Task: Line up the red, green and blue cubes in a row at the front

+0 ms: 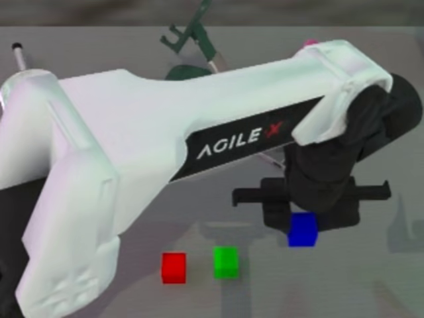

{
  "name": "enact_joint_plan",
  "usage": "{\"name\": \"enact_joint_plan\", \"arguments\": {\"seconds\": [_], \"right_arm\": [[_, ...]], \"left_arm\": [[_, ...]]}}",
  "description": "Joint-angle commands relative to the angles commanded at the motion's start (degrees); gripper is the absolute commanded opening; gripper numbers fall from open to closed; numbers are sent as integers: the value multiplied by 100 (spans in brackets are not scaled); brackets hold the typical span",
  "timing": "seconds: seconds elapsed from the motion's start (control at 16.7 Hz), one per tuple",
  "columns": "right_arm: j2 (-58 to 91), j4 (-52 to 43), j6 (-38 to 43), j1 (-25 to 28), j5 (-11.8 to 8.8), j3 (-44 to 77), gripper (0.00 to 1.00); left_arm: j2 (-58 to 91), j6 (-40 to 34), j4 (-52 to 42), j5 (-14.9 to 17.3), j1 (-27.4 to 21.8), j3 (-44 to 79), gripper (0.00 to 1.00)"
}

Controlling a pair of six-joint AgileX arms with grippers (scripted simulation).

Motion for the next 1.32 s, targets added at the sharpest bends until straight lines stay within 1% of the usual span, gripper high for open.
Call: {"name": "enact_joint_plan", "arguments": {"seconds": [0.36,0.72,0.84,1.02,1.32], "right_arm": [[0,0,0,0,0,0,100],[0,0,0,0,0,0,100],[0,0,0,0,0,0,100],[0,0,0,0,0,0,100],[0,0,0,0,0,0,100]], "left_arm": [[36,21,102,4,23,-91,0],[212,19,1250,6,9,-1017,0],[249,10,1428,3,7,-1177,0],[251,10,1433,3,7,-1182,0],[251,10,1433,3,7,-1182,38]]}}
